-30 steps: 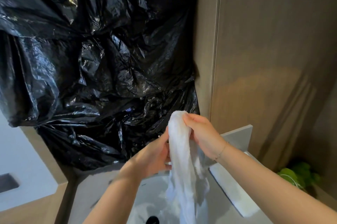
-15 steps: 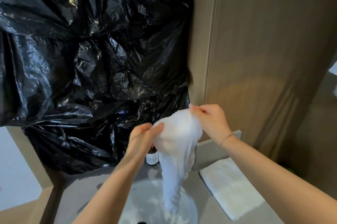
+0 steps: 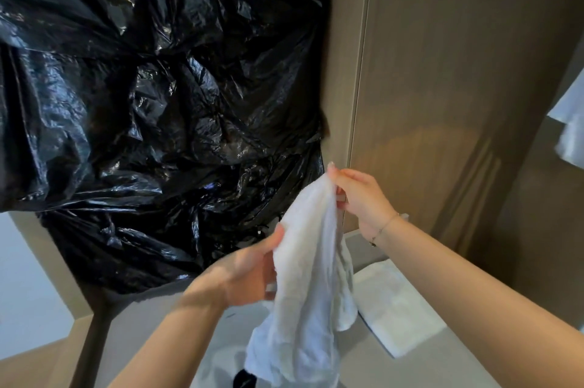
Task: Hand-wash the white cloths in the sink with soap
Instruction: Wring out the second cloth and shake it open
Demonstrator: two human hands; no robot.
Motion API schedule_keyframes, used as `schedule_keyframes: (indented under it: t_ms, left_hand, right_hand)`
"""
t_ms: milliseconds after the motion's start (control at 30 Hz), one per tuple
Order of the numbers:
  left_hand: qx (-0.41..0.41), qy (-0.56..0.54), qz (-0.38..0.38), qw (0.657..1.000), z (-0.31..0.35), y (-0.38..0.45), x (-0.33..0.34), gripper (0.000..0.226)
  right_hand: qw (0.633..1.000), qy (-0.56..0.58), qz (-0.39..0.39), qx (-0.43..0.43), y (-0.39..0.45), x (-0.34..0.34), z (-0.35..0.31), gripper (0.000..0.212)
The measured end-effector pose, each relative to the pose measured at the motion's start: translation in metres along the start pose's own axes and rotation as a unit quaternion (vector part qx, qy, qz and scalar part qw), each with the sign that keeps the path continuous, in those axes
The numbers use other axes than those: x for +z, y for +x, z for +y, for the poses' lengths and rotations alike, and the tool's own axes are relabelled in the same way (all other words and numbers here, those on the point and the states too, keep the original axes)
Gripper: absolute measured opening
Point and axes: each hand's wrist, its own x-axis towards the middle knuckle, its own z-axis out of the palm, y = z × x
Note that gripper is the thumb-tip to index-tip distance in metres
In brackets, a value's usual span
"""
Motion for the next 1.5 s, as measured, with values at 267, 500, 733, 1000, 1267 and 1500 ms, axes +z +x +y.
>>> schedule_keyframes:
  t_ms: [267,500,733,1000,1267,1500]
  left_hand:
    - [-0.023,-0.183,-0.077,0.98,-0.024,0.009,0.035,0.07]
    - [0.185,-0.143,0.013,0.972,0.033,-0.006,0.032,0.054]
    - [0.271,-0.087,0.036,0.958,0.069,-0.016,0.048,0.043]
    - [0.299,-0.196,0.056,0.932,0.07,-0.018,0.041,0.047]
    - [0.255,-0.365,0.072,0.892,0.07,-0.027,0.02,0.065]
    - [0.25,-0.414,0.082,0.871,0.04,-0.03,-0.009,0.073]
  right_hand:
    - [0.995,0.069,0.017,0.074,0.001,-0.01,-0.01,0.031]
    - [0.99,0.072,-0.041,0.117,-0.004,-0.048,-0.02,0.031]
    - [0.917,0.157,-0.206,0.302,-0.015,-0.073,0.018,0.048]
    - [0.832,0.268,-0.238,0.423,-0.022,-0.049,0.101,0.043]
    - [0.739,0.422,-0.263,0.454,-0.028,-0.001,0.11,0.071]
    - [0.841,0.325,-0.221,0.372,-0.016,-0.001,0.107,0.057]
